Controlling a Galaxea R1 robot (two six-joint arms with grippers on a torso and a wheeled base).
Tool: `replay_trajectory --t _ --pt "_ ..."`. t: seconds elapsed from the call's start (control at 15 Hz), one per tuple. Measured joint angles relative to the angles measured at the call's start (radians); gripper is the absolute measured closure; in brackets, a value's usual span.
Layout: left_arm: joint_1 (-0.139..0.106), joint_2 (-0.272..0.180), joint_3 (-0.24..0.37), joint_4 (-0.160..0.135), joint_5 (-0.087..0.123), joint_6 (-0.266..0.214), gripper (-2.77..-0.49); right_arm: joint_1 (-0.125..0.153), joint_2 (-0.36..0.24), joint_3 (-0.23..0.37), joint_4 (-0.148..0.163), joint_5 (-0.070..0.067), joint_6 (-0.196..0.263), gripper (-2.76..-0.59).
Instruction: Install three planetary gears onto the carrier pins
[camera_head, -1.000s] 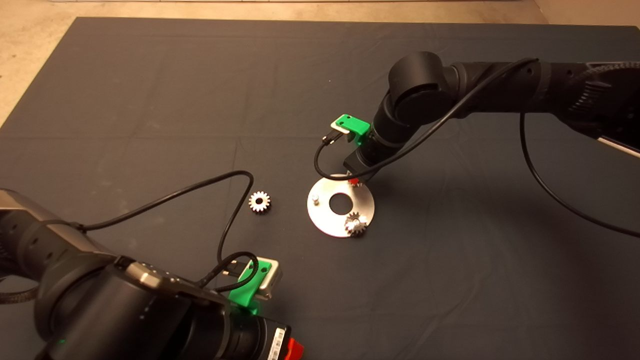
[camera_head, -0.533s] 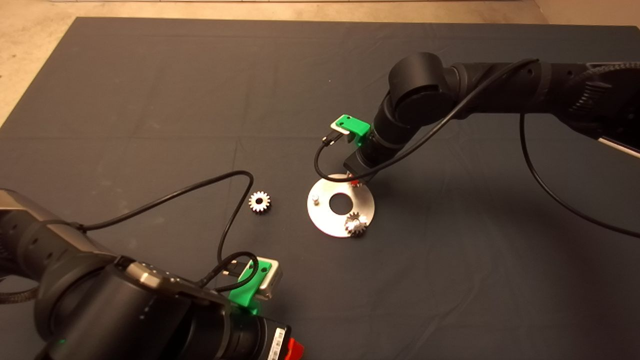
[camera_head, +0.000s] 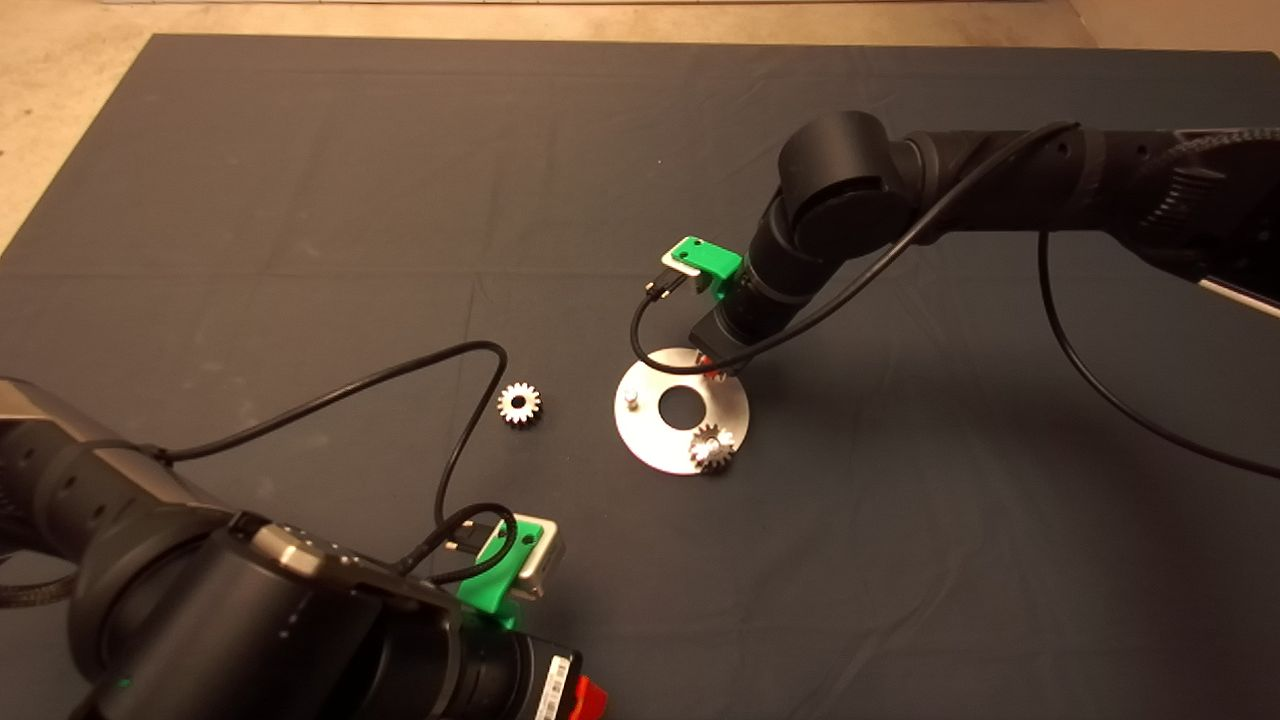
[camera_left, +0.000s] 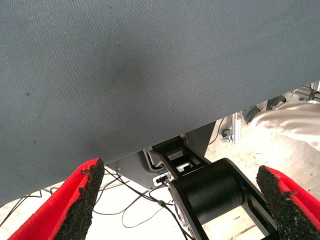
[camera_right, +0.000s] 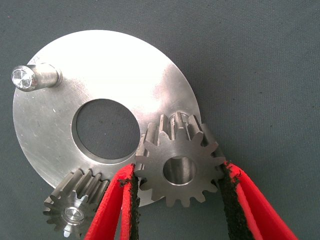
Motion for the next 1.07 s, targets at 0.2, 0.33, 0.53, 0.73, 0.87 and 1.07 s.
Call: replay_trajectory --t 0.2,0.33,0.53,0.73,0.87,1.07 --pt "0.0 0.0 0.0 0.0 0.0 0.0 -2.17 0.0 0.0 0.0 0.0 0.0 0.0 -0.89" --pt "0.0 0.0 0.0 0.0 0.0 0.0 -2.17 0.0 0.001 -0.003 0.0 0.001 0.0 -0.89" --pt "0.0 0.0 0.0 0.0 0.0 0.0 -2.17 0.001 0.004 -0.017 0.0 0.006 -0.005 -0.89" --pt "0.0 0.0 0.0 0.0 0.0 0.002 -2.17 0.0 0.003 -0.026 0.0 0.015 -0.012 -0.89" --pt "0.0 0.0 0.0 0.0 0.0 0.003 -2.17 0.0 0.003 -0.026 0.0 0.015 -0.016 -0.89" --pt "0.0 0.0 0.0 0.0 0.0 0.003 -2.17 0.0 0.003 -0.026 0.0 0.015 -0.015 -0.89"
